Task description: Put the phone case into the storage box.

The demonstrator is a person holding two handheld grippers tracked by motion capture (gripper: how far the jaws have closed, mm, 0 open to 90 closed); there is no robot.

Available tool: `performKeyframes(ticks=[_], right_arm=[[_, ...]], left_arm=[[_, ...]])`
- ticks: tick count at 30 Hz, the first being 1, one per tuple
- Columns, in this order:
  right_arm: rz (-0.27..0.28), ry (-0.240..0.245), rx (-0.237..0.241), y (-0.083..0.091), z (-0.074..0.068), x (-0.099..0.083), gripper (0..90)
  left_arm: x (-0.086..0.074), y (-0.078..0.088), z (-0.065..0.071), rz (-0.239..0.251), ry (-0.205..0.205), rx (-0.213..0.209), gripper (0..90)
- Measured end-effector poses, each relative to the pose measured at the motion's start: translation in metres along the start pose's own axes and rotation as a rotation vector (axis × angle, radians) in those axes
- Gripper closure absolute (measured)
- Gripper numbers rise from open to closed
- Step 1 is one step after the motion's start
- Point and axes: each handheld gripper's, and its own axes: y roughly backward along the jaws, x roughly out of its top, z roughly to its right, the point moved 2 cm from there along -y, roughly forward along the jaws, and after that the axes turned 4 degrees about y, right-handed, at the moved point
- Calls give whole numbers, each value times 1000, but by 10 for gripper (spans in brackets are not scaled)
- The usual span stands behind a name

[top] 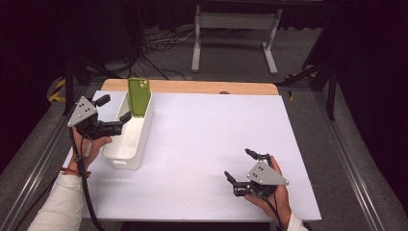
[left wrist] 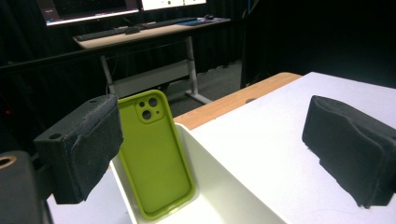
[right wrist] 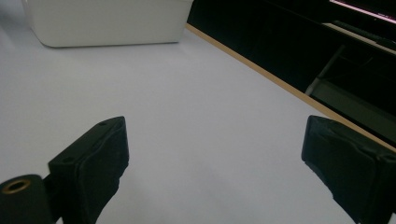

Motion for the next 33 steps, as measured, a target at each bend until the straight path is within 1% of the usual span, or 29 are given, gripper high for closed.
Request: performKeyframes(ticks=[3,6,7,10,12,15,18,25,26,33], right_arm=[[-1,4,2,0,-1,1,84],[-3,12,3,0,-1,1,84],[-4,15,4,0,-2,1,84],[-5,23,5,0,-3,1,84],[-6,28,7,0,-4,2,84],[-4,29,10,0,-5,2,84],[-5,34,9,1,-6,2,84],[-6,41,8,2,-6,2,84],[-6,39,8,2,-6,2,84],[-7,42,6,3,-6,2,83]], left_arm=[[0,1,3,-3,-9,-5,58],[0,3,6,10,-10,-3,54],[0,3,7,10,-11,-13,55],[-1,3,10,4,-24,-19,53],[-1,3,11,-2,-26,-23,52],[-1,4,12,10,-20,-26,52],[0,5,14,7,-28,-28,52],[-1,6,19,18,-25,-43,52],[0,7,19,15,-33,-43,52],[1,8,25,23,-40,-52,51]])
